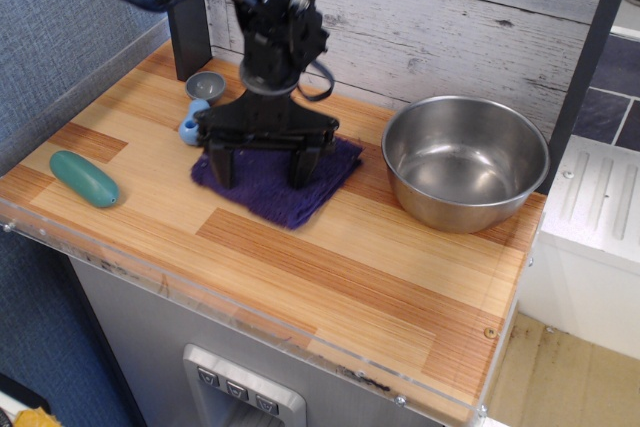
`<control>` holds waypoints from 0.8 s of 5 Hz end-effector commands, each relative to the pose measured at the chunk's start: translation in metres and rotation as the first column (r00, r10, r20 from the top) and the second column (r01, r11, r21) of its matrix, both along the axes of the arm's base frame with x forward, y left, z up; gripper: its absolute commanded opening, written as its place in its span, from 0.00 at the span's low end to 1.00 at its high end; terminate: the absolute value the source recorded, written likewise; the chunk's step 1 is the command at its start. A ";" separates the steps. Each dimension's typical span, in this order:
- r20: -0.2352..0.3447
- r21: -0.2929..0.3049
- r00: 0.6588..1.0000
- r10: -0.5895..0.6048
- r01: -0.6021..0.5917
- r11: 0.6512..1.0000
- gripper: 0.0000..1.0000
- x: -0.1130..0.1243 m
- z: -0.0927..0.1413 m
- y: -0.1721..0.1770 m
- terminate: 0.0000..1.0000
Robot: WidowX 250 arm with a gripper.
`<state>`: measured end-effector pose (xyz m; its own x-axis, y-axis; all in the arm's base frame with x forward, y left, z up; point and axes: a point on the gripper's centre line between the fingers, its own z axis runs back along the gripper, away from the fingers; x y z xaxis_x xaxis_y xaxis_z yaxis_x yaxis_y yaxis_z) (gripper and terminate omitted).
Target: Put the cloth between the spoon and the pot.
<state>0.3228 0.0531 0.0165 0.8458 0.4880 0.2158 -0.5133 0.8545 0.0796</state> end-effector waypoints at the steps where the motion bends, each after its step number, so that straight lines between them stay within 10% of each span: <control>1: 0.017 -0.015 1.000 -0.005 0.005 1.000 1.00 0.029 0.002 0.003 0.00; 4: 0.035 -0.017 0.999 -0.010 0.010 1.000 1.00 0.036 0.011 0.002 0.00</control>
<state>0.3599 0.0525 0.0161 0.8456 0.4895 0.2131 -0.5106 0.8580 0.0554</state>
